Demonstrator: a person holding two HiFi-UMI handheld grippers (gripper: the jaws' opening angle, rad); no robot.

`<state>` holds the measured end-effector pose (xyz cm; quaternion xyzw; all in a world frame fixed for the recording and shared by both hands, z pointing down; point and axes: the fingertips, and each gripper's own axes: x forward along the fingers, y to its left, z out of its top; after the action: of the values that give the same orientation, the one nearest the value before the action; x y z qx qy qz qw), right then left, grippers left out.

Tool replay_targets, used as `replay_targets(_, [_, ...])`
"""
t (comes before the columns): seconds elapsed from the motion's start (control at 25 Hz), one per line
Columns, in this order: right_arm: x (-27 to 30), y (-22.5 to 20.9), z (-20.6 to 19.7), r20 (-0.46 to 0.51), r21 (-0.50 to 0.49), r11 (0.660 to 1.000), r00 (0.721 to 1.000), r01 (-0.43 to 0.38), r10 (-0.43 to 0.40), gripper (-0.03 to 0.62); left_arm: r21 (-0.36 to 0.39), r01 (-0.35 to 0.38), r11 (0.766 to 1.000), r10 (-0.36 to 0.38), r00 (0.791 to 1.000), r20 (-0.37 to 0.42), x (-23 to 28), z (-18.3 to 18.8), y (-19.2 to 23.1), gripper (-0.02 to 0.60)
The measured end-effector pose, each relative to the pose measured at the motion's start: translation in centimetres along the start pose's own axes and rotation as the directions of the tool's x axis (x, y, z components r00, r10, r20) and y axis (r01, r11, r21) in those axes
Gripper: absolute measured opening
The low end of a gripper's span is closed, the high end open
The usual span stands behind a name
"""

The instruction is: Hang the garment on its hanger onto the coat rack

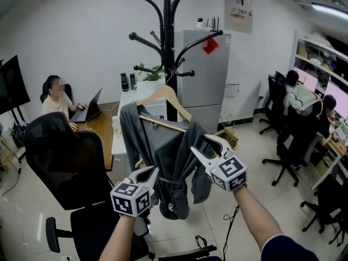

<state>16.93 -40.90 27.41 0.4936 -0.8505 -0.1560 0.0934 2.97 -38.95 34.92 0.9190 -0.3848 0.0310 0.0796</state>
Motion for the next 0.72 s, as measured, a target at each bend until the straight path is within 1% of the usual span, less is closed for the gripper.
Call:
replay_targets(0.04, [-0.5,0.9,-0.9,-0.006,0.039,0.999,1.000,-0.011,0.011,0.202,-0.007,0.007,1.000,-0.007,1.000,-0.003,0.1,-0.4,-0.4,0.000])
replay_targets(0.12, [-1.5,2.4,-2.8,-0.020,0.129,0.991,0.999,-0.024,0.026,0.192,-0.027,0.018,0.999,-0.018,1.000,-0.012,0.2,-1.4,-1.0,0.000])
replay_targets(0.16, [-1.9,3.1,-3.5,-0.023,0.171,0.985,0.999,-0.025,0.029,0.140,-0.037,0.022,0.999,-0.022,1.000,-0.017,0.3,-1.8,-1.2,0.000])
replay_targets(0.2, [-2.3,3.6,-4.0,-0.024,0.204,0.979,0.999,-0.026,0.032,0.104,-0.048,0.025,0.999,-0.026,0.999,-0.022,0.4,-2.3,-1.4,0.000])
replay_targets(0.24, [-2.7,4.2,-4.4,-0.023,0.227,0.974,0.999,-0.031,0.037,0.029,-0.058,0.028,0.998,-0.029,0.999,-0.024,0.4,-2.6,-1.5,0.000])
replay_targets(0.28, [-3.0,4.7,-4.6,-0.021,0.242,0.969,0.999,-0.041,0.048,0.000,-0.066,0.031,0.997,-0.032,0.999,-0.025,0.3,-2.8,-1.8,0.000])
replay_targets(0.4, [-3.5,5.8,-4.6,-0.008,0.284,0.956,0.997,-0.076,0.082,0.000,-0.080,0.042,0.996,-0.043,0.999,-0.014,0.3,-2.9,-2.5,0.000])
replay_targets(0.6, [-3.8,6.3,-3.8,0.022,0.322,0.944,0.997,-0.078,0.075,0.000,-0.080,0.062,0.995,-0.062,0.998,-0.005,0.6,-2.5,-3.5,0.000])
replay_targets(0.72, [-4.0,6.8,-3.3,0.040,0.338,0.936,0.995,-0.097,0.089,0.000,-0.075,0.064,0.995,-0.064,0.998,-0.001,0.6,-2.2,-3.7,0.000])
